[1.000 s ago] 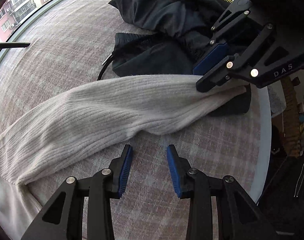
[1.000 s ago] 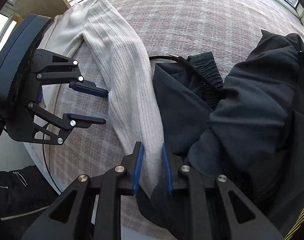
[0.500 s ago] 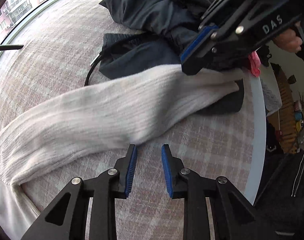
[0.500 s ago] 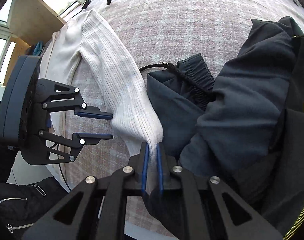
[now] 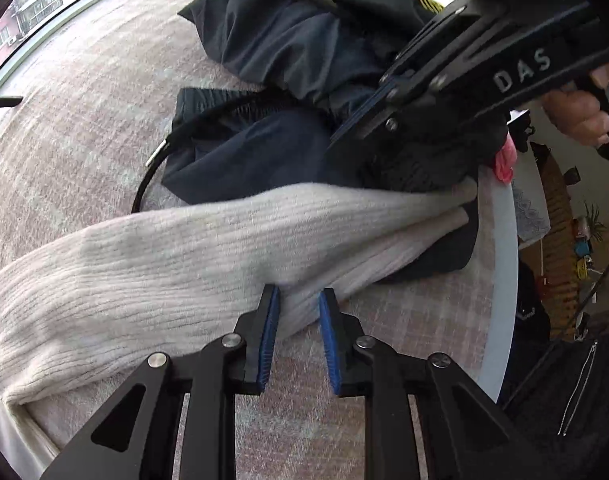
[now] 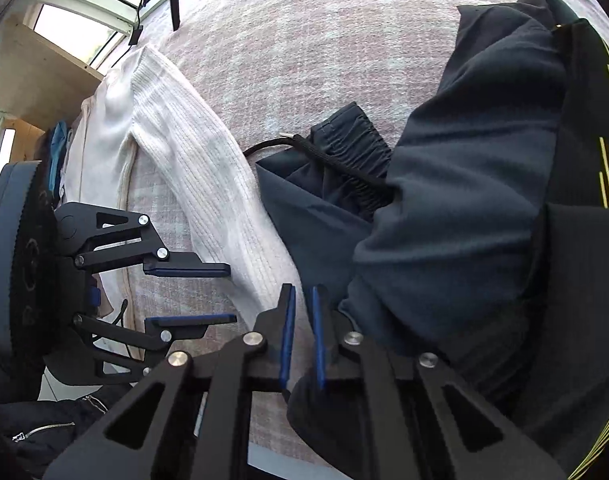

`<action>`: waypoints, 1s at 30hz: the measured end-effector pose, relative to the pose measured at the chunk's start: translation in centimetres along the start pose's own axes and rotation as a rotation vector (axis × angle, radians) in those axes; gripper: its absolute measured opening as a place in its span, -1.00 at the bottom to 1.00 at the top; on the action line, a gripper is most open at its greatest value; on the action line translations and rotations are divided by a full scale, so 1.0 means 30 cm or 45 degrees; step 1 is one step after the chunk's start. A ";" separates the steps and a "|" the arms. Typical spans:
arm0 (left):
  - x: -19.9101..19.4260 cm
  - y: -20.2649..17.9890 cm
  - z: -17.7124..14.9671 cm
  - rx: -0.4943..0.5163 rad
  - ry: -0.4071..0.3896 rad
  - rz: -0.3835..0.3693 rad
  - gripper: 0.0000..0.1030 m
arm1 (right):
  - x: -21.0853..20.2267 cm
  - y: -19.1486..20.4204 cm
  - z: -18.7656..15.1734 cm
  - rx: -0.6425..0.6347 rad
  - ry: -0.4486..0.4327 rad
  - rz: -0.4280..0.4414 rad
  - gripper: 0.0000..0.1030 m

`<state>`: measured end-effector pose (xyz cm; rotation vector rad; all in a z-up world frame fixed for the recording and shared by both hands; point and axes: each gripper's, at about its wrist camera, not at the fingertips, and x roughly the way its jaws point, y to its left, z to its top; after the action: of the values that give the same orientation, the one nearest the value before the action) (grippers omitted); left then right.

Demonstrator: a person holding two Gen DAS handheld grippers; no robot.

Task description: Fold clothes

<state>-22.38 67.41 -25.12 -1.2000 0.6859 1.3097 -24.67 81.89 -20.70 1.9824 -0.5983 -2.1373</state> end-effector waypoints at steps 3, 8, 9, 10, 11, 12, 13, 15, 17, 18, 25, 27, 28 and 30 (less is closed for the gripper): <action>0.011 -0.005 -0.020 0.011 0.013 0.003 -0.73 | -0.009 0.000 -0.013 -0.018 -0.009 -0.040 -0.80; 0.024 -0.014 -0.049 0.023 0.026 0.007 -0.73 | 0.004 0.052 -0.048 -0.143 0.000 -0.071 -0.48; 0.026 -0.016 -0.055 0.025 0.028 0.007 -0.73 | 0.012 0.060 -0.047 -0.155 0.002 -0.057 -0.47; 0.029 -0.018 -0.061 0.027 0.031 0.008 -0.73 | 0.020 0.070 -0.046 -0.168 0.003 -0.041 -0.45; 0.031 -0.019 -0.066 0.029 0.034 0.009 -0.73 | 0.028 0.079 -0.045 -0.181 0.003 -0.026 -0.39; 0.034 -0.021 -0.072 0.032 0.036 0.009 -0.73 | 0.036 0.090 -0.047 -0.201 0.012 0.005 -0.36; 0.036 -0.023 -0.078 0.034 0.039 0.010 -0.73 | 0.048 0.101 -0.051 -0.223 0.027 0.036 -0.31; 0.043 -0.021 -0.085 0.035 0.035 0.004 -0.73 | 0.083 0.116 -0.057 -0.251 0.041 0.021 -0.25; 0.049 -0.019 -0.093 0.037 0.031 0.001 -0.73 | 0.100 0.123 -0.046 -0.267 0.029 0.023 -0.28; 0.050 -0.018 -0.098 0.036 0.030 0.004 -0.73 | 0.104 0.126 -0.042 -0.265 0.022 0.029 -0.28; 0.053 0.000 -0.132 0.036 0.021 0.030 -0.73 | 0.011 0.172 -0.046 -0.214 -0.046 0.018 -0.92; 0.062 -0.002 -0.133 0.036 0.025 0.031 -0.74 | 0.019 0.161 -0.024 -0.209 -0.083 -0.152 -0.91; 0.065 -0.004 -0.134 0.042 0.030 0.038 -0.74 | 0.036 0.142 -0.014 -0.179 -0.076 -0.224 -0.91; 0.070 -0.013 -0.135 0.061 0.041 0.059 -0.74 | 0.031 0.110 -0.019 -0.107 -0.089 -0.277 -0.91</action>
<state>-20.64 64.47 -28.17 -1.1747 0.7681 1.3077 -24.70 78.45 -20.25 2.0168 -0.3085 -2.3221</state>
